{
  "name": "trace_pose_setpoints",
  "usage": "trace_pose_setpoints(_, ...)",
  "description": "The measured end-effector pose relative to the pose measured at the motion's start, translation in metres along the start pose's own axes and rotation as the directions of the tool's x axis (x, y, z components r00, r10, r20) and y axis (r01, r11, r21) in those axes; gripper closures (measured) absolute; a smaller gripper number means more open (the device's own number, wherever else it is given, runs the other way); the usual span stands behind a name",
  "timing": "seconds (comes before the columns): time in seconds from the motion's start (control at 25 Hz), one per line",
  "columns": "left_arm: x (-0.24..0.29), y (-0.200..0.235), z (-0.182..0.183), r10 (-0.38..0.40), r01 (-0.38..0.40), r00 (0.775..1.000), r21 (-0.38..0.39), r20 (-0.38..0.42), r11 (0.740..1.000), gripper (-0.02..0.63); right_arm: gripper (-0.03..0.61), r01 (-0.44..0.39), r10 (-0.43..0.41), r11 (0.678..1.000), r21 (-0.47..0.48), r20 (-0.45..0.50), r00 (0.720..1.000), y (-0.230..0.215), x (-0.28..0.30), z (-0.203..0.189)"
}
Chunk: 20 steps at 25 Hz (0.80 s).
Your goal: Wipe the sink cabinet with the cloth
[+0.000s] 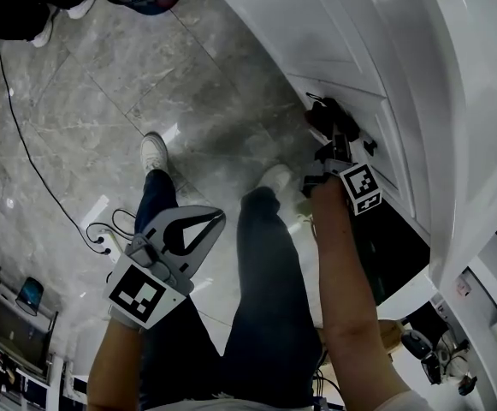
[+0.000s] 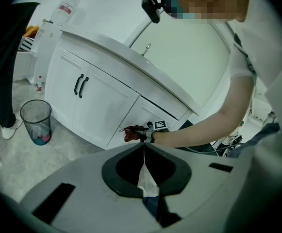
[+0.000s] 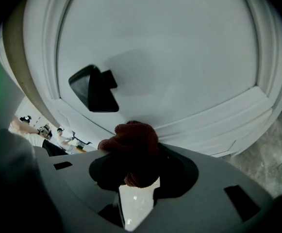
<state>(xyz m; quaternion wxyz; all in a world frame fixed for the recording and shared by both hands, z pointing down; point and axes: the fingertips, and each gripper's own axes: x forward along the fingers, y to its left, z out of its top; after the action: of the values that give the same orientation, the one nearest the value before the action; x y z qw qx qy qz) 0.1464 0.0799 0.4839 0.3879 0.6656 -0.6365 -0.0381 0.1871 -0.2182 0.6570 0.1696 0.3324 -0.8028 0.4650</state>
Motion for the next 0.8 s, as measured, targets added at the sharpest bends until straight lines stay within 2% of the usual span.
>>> trace_pose_setpoints(0.2,0.012,-0.013,-0.004,-0.028,0.029,0.999,0.033,-0.018,0.999,0.601,0.428,0.004,-0.004,1.0,-0.006,-0.013,1.0,-0.018,-0.013,0.003)
trace_pose_setpoints(0.28,0.019,-0.019,-0.007,-0.029,0.029,0.999,0.022,-0.026,0.999,0.601,0.428,0.008,-0.009,1.0,-0.008,-0.02,1.0,-0.028,-0.02,0.005)
trace_pose_setpoints(0.64,0.053,-0.055,-0.006,-0.068,0.069,0.997,0.05,-0.021,0.996,0.601,0.428,0.091,-0.092,0.995,-0.035,-0.029,0.995,-0.09,-0.071,0.025)
trace_pose_setpoints(0.8,0.065,-0.069,-0.006,-0.082,0.083,0.996,0.065,-0.018,0.994,0.601,0.428,0.099,-0.102,0.993,-0.062,-0.043,0.994,-0.101,-0.083,0.028)
